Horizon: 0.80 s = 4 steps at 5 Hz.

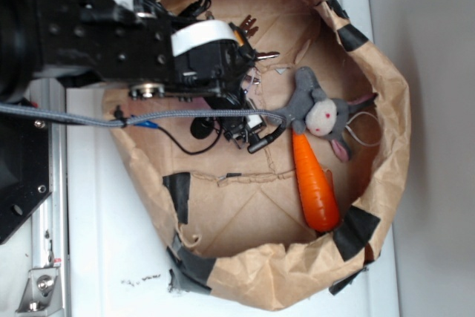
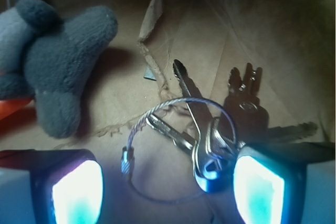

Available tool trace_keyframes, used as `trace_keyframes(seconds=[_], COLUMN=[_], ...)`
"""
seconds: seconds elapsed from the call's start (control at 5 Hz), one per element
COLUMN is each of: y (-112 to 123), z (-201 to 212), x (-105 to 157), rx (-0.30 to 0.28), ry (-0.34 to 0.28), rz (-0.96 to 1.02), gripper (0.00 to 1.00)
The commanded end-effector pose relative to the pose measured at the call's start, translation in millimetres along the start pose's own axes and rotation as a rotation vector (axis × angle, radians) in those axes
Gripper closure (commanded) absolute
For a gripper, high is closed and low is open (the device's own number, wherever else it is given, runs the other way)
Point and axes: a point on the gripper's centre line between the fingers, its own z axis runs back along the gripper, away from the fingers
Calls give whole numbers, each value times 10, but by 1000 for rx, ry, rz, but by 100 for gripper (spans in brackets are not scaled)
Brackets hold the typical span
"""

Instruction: Grab the silver keys.

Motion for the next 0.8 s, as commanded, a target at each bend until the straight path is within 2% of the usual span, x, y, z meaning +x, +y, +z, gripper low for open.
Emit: trace_keyframes(seconds=[0.0, 0.2, 0.4, 0.6], y=[42, -16, -152, -181], z=[-16, -100, -203, -236], x=[145, 133, 167, 200], rx=[12, -4, 8, 12], ry=[-56, -68, -88, -86], rz=[19, 27, 27, 38], gripper=[0, 0, 0, 100])
